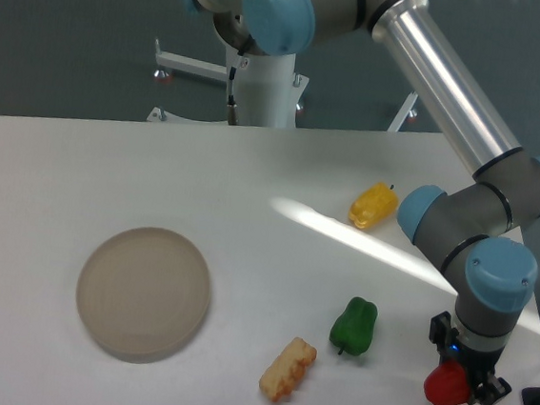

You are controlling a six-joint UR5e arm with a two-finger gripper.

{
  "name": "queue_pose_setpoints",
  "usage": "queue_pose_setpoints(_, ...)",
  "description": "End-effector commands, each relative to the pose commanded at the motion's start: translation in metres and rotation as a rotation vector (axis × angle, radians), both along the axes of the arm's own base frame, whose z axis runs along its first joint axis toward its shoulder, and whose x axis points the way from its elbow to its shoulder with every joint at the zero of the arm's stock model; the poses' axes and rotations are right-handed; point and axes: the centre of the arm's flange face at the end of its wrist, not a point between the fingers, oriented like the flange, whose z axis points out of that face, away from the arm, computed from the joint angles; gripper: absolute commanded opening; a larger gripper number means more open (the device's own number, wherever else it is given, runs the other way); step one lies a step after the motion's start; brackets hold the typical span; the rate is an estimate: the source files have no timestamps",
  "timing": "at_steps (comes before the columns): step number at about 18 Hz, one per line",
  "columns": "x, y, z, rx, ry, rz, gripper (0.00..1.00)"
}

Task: Place the red pepper on the plate
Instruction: 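Lift the held red pepper up off the table with the gripper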

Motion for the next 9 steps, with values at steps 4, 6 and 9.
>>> queue_pose_setpoints(4,0.005,0.002,0.002,0.003,-0.007,-0.002,0.55)
queue_pose_setpoints(6,0.015,0.007,0.0,-0.004,-0.015,-0.014,0.56)
queue_pose_setpoints(9,0.032,0.001,0.012,-0.003,-0.041,0.014,0.56)
